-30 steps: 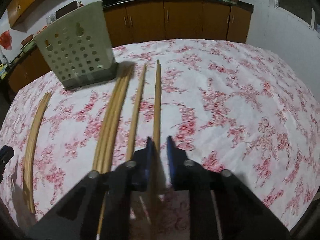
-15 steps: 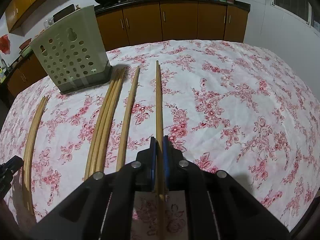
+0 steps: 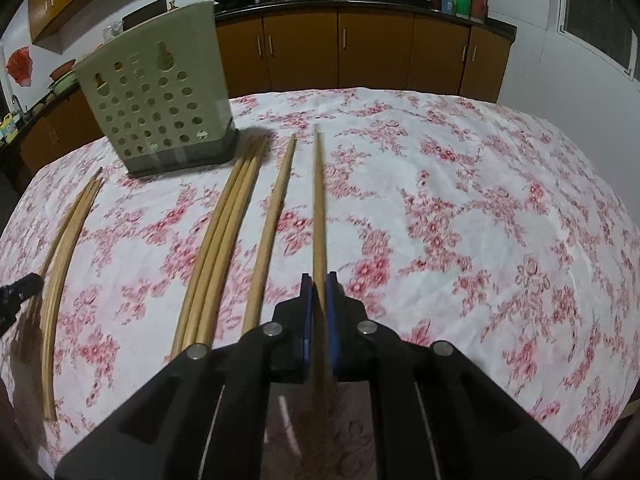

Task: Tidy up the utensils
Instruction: 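Grasp a single wooden chopstick with the right tool while the left tool grasps another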

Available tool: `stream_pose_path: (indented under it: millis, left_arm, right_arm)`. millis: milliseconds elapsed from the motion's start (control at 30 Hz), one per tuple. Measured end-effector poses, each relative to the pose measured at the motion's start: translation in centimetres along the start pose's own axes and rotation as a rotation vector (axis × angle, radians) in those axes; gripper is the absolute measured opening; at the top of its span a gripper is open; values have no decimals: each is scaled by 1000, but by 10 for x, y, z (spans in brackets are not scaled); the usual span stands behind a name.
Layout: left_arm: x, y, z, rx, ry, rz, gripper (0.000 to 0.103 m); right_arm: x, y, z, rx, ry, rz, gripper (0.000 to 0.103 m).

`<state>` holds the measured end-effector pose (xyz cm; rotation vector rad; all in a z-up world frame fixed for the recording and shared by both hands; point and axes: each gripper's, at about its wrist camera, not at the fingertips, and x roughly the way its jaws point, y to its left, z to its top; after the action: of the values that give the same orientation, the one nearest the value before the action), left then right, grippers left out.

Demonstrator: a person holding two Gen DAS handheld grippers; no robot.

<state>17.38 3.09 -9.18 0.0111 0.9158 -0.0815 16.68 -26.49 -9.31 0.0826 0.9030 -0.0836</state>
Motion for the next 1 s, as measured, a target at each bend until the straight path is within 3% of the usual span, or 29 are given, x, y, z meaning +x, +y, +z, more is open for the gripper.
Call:
stream_pose_path:
  millis: [667,767,1000]
  left_arm:
    - [-3,2,-7,30,-26,18,7]
    - [-10,4,-5,20,-44,7,7]
    - [-52,8,18,-5,-177,-9,7]
  right_arm:
    - [-1,-10,-1,20,-25,20,8]
    - [-16,-12,3,34,-68,33,8]
    - [-63,-17,27,51,-211,53,8]
